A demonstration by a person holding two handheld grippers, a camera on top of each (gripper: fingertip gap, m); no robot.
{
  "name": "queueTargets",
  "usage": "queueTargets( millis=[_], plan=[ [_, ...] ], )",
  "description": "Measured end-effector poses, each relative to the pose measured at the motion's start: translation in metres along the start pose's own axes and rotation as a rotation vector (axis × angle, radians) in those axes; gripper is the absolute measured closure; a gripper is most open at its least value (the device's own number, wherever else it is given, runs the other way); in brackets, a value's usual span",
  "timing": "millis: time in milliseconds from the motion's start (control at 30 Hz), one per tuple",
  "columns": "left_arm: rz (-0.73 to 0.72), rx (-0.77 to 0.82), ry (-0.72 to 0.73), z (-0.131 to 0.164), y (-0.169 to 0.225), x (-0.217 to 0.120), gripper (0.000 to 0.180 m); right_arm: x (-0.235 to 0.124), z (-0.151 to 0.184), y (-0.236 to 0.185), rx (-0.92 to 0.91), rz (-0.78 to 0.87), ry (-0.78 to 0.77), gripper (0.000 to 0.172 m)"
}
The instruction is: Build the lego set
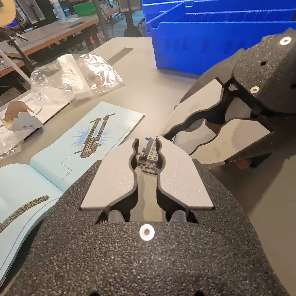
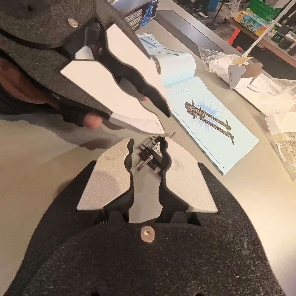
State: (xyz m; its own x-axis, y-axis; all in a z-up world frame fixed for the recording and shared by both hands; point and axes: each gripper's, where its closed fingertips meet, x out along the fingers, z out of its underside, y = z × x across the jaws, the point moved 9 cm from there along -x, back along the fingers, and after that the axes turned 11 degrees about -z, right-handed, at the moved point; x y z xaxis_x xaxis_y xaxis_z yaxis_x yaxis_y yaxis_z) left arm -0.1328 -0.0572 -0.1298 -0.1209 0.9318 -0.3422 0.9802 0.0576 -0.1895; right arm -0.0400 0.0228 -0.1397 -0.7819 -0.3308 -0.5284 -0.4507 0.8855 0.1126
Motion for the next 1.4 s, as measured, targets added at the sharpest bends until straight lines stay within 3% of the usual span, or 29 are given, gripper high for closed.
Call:
queueTargets(
  millis=[300, 933, 1133, 1400],
  plan=[
    [0.001, 0.048, -0.016, 0.001, 0.005, 0.002, 0.159, 0.0, 0.0, 0.001, 0.011, -0.009, 0.001, 0.139],
    [-0.019, -0.076, -0.027, 0.001, -0.008, 0.0, 0.158, -0.009, 0.004, -0.004, 0.005, -0.048, 0.006, 0.139],
    [-0.009, -0.094, -0.045, 0.002, -0.008, 0.0, 0.159, -0.039, 0.016, -0.017, -0.006, -0.06, -0.082, 0.14],
    [-0.001, -0.115, -0.081, 0.004, -0.007, 0.001, 0.159, -0.118, -0.015, -0.008, -0.011, -0.033, -0.194, 0.141]
  ],
)
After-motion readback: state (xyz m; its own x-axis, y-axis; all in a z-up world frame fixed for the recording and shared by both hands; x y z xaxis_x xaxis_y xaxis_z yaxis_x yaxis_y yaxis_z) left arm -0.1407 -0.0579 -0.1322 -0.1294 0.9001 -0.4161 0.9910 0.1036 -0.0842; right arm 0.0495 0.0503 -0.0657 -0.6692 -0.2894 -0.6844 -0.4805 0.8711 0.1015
